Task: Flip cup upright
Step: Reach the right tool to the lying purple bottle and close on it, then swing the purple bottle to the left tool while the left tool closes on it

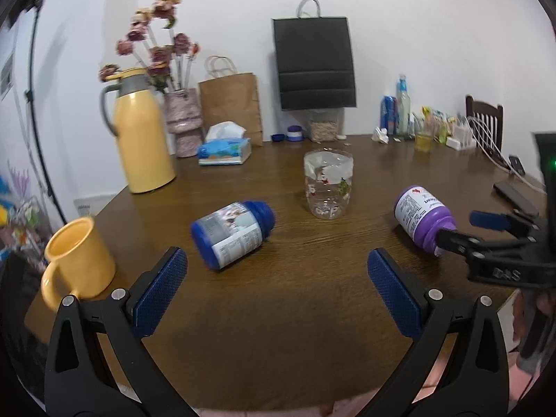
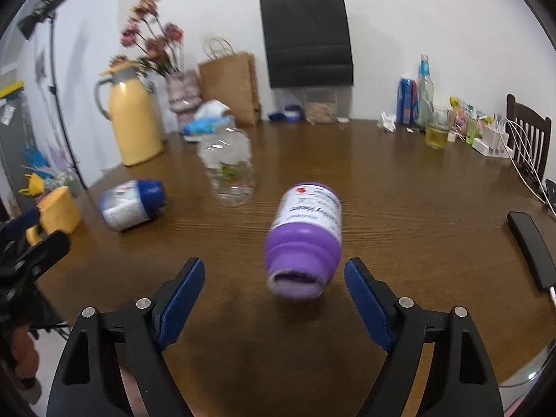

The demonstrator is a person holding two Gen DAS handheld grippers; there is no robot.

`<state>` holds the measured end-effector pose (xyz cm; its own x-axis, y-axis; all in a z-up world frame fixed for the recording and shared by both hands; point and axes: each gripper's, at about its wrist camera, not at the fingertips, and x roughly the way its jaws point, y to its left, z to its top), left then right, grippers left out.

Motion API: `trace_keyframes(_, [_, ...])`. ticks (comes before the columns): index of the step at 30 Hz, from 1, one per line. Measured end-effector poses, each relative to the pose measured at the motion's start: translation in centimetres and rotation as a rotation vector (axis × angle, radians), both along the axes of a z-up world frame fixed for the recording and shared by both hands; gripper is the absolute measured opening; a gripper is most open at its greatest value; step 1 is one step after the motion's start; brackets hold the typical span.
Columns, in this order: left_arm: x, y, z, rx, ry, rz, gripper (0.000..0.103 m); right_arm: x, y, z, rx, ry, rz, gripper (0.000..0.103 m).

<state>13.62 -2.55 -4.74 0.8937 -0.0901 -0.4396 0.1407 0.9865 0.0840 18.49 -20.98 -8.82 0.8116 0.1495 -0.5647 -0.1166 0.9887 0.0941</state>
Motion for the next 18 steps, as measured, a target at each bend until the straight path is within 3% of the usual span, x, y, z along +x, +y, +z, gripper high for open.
trace_keyframes(5, [2.7,-1.1,-0.3,-0.041,0.051,-0.052,0.103,4.2,-0.6,-1.0,-0.005,0.058,-0.025,0.086])
trace_keyframes(6, [3.2,-1.3,-0.3,-0.046,0.063,-0.058,0.103,4.9,-0.8,-1.4,0.011,0.082,-0.001,0.085])
trace_keyframes(8, [4.2,-1.9,-0.4,-0.045,0.076,-0.074,0.103,5.4,-0.8,-1.9,0.041,0.11,0.066,0.07])
trace_keyframes(11, [5.6,-2.9,-0.4,-0.057,0.086,-0.125,0.103,4.1,0.5,-2.0,-0.016,0.081,0.149,0.07])
trace_keyframes(13, [6.7,-3.4,-0.2,-0.09,0.111,-0.17,0.101,3.0,1.1,-2.1,-0.003,0.081,0.247,0.07])
trace_keyframes(16, [8.9,-4.5,0.0,-0.167,0.188,-0.248,0.082,1.8,1.5,-2.3,0.015,0.08,0.335,0.07])
trace_keyframes(18, [10.1,-5.8,-0.2,-0.173,0.227,-0.3,0.069,0.9,1.8,-2.5,0.004,0.066,0.38,0.07])
